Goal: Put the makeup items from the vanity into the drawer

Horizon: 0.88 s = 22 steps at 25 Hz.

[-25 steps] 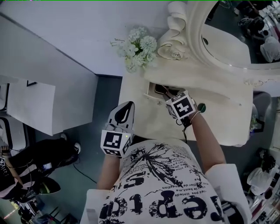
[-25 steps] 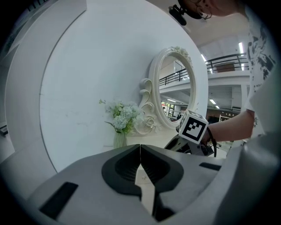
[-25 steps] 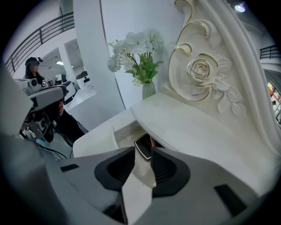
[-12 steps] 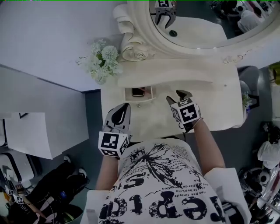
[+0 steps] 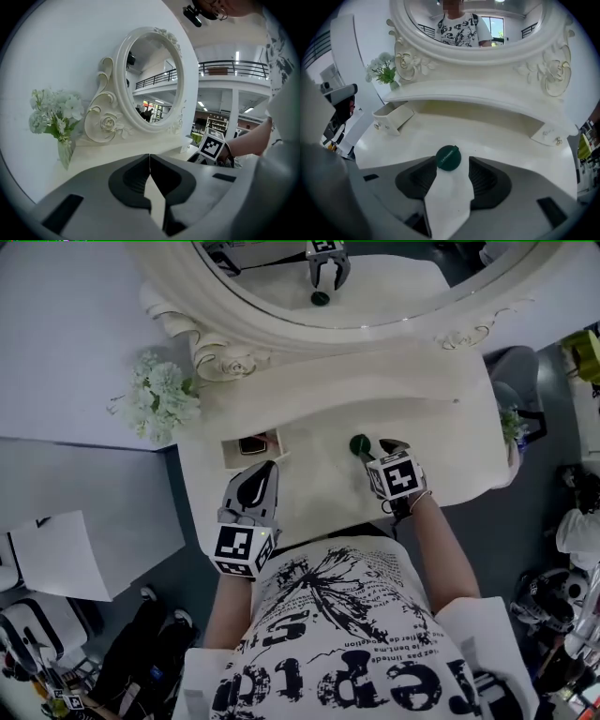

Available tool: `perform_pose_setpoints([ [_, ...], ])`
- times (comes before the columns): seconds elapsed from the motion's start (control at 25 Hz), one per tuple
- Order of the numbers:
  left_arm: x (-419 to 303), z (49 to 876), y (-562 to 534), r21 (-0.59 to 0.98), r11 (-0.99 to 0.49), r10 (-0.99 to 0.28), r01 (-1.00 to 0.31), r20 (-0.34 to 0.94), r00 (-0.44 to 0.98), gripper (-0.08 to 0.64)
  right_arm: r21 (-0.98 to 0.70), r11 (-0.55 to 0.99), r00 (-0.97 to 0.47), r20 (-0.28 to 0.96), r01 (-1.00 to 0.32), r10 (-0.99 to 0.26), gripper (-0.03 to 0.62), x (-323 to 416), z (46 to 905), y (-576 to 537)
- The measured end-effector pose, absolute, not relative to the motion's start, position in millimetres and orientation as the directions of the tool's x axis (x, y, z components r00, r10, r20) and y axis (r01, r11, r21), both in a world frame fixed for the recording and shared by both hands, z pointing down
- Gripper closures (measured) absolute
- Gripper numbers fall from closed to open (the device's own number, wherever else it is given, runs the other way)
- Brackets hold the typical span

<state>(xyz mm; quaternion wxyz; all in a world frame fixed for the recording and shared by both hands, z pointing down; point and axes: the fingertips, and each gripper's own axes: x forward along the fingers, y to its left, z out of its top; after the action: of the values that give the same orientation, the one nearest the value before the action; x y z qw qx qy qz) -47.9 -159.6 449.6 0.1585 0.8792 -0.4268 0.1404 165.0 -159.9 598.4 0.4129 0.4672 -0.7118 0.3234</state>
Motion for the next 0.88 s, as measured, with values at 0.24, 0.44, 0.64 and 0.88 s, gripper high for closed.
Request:
perform_pose_setpoints([
  [0.24, -33.3, 457.6, -157.5, 0.156, -0.552, -0.716, -0.819, 0.415, 0.561, 0.538, -0.106, 0.375, -0.256, 0.891, -0.921, -0.376, 0.387, 169.6, 617.6, -176.7],
  [0.44, -36.8, 465.0, -153.0, 0.155, -0.510, -0.732, -0.846, 0.439, 0.522, 0.539, -0.144, 0.390, -0.289, 0.892, -0.910, -0.347, 0.391, 163.7, 629.1, -183.9],
  [0.64, -39.0, 467.2, -150.1, 0.155, -0.493, -0.741, -0.856, 0.442, 0.506, 0.538, -0.159, 0.434, -0.320, 0.889, -0.887, -0.328, 0.433, 158.6, 630.9, -181.5],
  [0.88, -40.5, 464.2, -149.3, 0.152, -0.493, -0.748, -0.857, 0.430, 0.506, 0.540, -0.162, 0.467, -0.330, 0.893, -0.869, -0.305, 0.545, 148.9, 627.9, -175.7],
])
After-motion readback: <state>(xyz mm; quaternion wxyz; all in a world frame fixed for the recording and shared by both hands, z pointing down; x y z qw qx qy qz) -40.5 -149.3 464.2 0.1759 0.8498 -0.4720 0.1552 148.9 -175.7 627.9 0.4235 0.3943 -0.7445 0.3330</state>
